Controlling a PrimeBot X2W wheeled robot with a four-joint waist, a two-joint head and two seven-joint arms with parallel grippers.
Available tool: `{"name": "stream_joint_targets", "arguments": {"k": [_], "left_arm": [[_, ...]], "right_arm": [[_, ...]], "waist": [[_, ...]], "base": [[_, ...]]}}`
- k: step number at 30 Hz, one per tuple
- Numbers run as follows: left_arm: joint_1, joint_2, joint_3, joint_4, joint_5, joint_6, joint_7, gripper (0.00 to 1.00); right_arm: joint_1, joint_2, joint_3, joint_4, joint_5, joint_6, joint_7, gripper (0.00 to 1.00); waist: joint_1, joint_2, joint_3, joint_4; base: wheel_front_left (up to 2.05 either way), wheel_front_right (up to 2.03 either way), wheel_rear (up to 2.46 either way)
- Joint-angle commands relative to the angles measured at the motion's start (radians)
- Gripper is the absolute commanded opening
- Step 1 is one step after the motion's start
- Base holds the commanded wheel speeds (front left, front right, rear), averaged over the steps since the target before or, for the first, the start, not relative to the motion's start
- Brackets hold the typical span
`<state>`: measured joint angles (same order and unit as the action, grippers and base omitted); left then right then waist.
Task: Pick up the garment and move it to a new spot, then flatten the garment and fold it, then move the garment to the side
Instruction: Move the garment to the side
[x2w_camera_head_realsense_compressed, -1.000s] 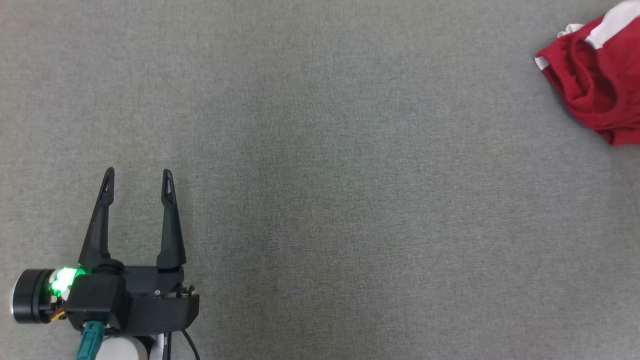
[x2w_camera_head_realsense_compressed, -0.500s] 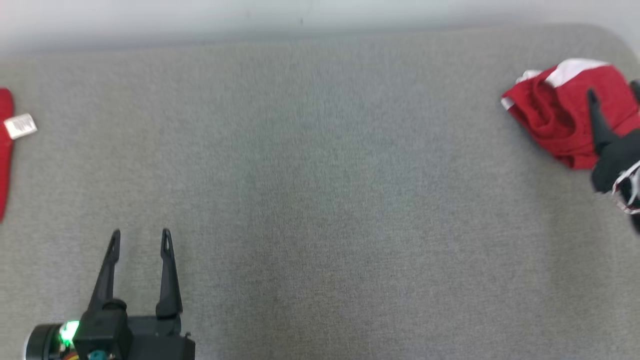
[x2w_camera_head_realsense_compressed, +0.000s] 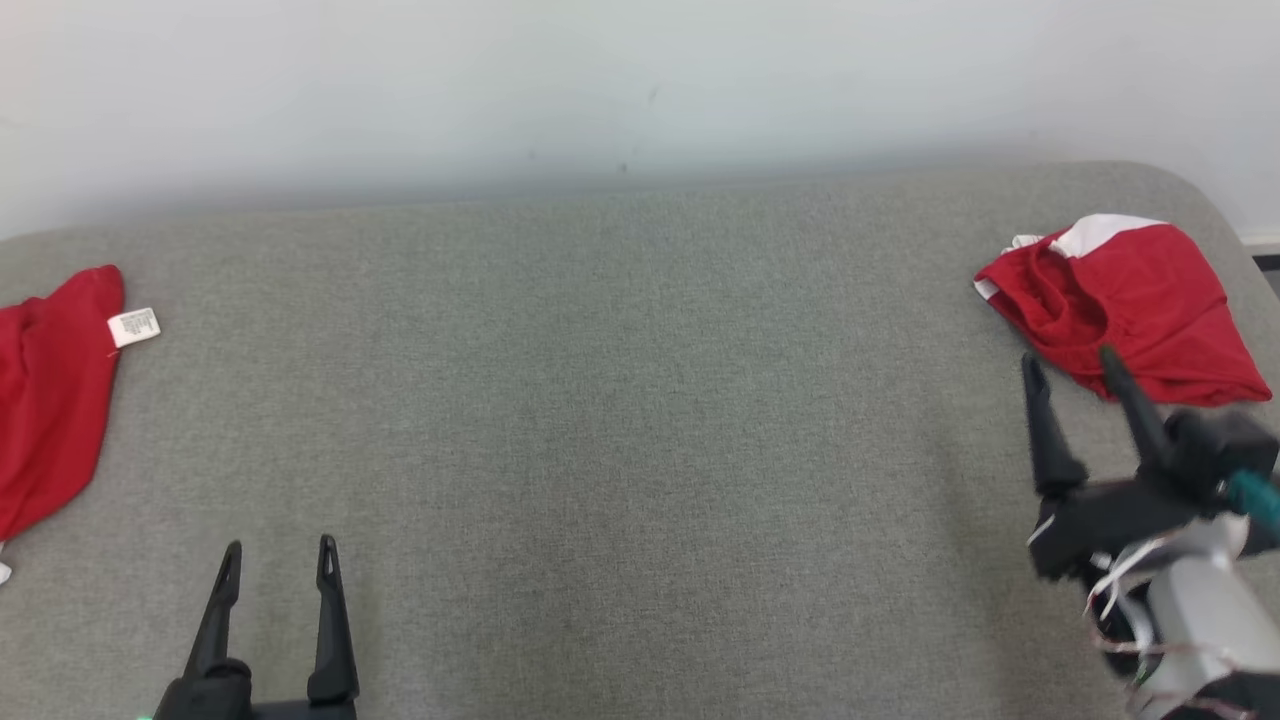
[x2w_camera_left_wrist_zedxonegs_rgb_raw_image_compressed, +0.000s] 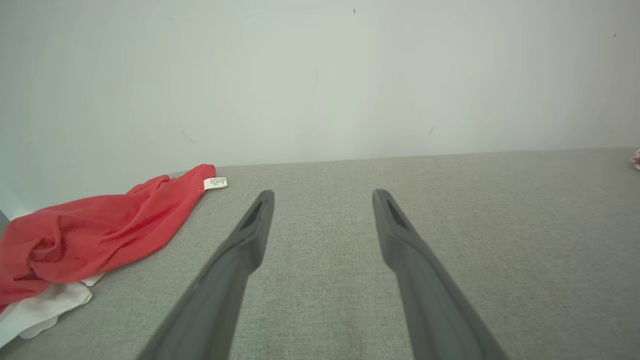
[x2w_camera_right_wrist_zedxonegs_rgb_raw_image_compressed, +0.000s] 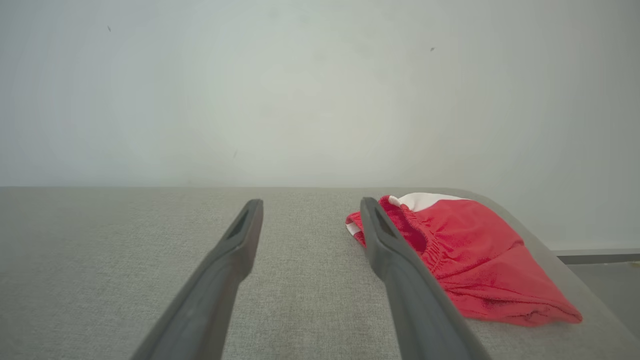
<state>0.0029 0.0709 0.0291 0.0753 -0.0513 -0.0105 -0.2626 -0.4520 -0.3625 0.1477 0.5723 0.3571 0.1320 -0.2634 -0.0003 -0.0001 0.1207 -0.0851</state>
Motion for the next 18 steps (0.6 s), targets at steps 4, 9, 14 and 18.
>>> {"name": "stream_joint_targets", "arguments": {"k": [4, 9, 14, 18], "left_arm": [[0.028, -0.006, 0.013, 0.015, -0.007, -0.005, -0.003, 1.0], [0.045, -0.011, 0.017, 0.033, -0.007, -0.01, -0.003, 1.0], [0.069, -0.015, 0.014, 0.047, -0.01, -0.009, -0.003, 1.0], [0.075, -0.016, 0.011, 0.051, -0.006, -0.012, -0.003, 1.0]], "right_arm": [[0.147, 0.101, -0.074, -0.131, -0.052, -0.002, -0.001, 1.0], [0.288, 0.176, -0.101, -0.254, -0.096, -0.002, -0.001, 1.0], [0.408, 0.231, -0.144, -0.349, -0.173, -0.002, -0.001, 1.0], [0.482, 0.265, -0.165, -0.42, -0.213, -0.002, -0.001, 1.0]], "waist": [[0.0003, 0.0001, -0.037, 0.016], [0.0003, 0.0001, -0.065, 0.03], [0.0003, 0.0001, -0.097, 0.041], [0.0003, 0.0001, -0.11, 0.049]], "base": [[0.0, 0.0, 0.0], [0.0, 0.0, 0.0], [0.0, 0.0, 0.0], [0.0, 0.0, 0.0]]}}
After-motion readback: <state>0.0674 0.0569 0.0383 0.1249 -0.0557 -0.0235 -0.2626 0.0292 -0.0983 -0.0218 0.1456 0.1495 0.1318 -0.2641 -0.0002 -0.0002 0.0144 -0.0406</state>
